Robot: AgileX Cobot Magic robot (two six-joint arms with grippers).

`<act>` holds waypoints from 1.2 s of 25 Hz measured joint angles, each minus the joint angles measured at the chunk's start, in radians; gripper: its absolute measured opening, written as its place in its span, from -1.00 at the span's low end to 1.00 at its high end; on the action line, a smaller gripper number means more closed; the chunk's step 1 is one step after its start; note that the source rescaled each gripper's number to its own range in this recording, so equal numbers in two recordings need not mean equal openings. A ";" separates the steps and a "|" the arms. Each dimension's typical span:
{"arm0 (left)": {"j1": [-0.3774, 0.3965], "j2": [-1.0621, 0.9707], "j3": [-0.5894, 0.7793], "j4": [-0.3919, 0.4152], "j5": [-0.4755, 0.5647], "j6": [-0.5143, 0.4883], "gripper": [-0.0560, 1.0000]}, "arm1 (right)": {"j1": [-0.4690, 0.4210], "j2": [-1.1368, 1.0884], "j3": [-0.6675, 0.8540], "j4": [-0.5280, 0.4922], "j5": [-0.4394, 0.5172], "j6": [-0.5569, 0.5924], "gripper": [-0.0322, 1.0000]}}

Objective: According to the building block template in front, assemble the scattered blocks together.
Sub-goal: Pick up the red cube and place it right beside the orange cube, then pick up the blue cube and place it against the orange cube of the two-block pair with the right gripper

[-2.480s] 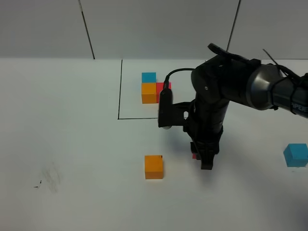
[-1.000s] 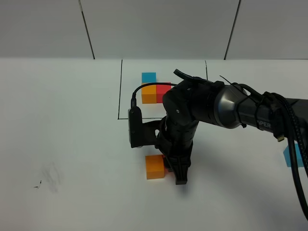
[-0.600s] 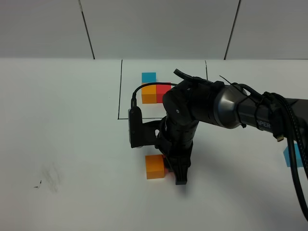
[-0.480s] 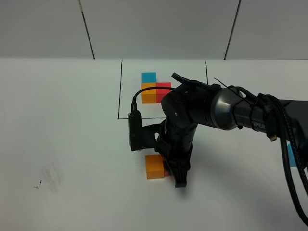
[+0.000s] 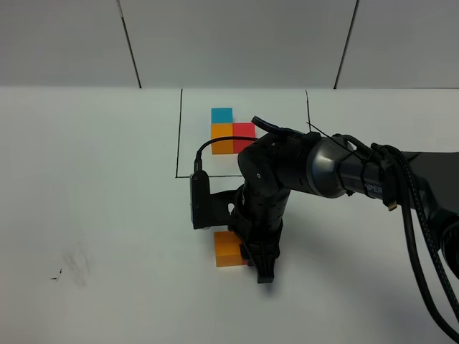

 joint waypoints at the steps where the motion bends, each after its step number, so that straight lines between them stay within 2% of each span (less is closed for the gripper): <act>1: 0.000 0.000 0.000 0.000 0.000 0.000 0.33 | 0.000 0.001 -0.001 0.000 0.002 0.000 -0.44; 11: 0.000 0.000 0.000 0.000 0.000 0.000 0.33 | 0.000 -0.008 -0.003 0.000 0.042 0.005 -0.44; 12: 0.000 0.000 0.000 0.000 0.000 0.000 0.33 | 0.000 -0.010 -0.003 -0.001 0.054 0.013 -0.36; 13: 0.000 0.000 0.000 0.000 0.000 0.000 0.33 | 0.000 -0.016 -0.003 -0.001 0.064 0.024 -0.19; 14: 0.000 0.000 0.000 0.000 0.000 0.000 0.33 | 0.000 -0.022 -0.003 -0.002 0.068 0.039 0.01; 16: 0.000 0.000 0.000 0.000 0.000 0.000 0.33 | 0.000 -0.037 -0.003 -0.009 0.069 0.090 0.58; 17: 0.000 0.000 0.000 0.000 0.000 0.000 0.33 | 0.000 -0.045 -0.003 -0.018 0.070 0.114 0.75; 20: 0.000 0.000 0.000 0.000 0.000 0.000 0.33 | 0.000 -0.075 -0.002 -0.035 0.072 0.199 0.95; 22: 0.000 0.000 0.000 0.000 0.000 0.000 0.33 | 0.000 -0.111 0.010 -0.058 0.082 0.291 0.98; 24: 0.000 0.000 0.000 0.000 0.000 0.000 0.33 | -0.007 -0.169 0.036 -0.089 0.098 0.434 1.00; 27: 0.000 0.000 0.000 0.000 0.000 0.000 0.33 | -0.051 -0.279 0.103 -0.136 0.106 0.734 1.00; 30: 0.000 0.000 0.000 0.000 0.000 0.000 0.33 | -0.135 -0.405 0.198 -0.197 0.106 0.983 1.00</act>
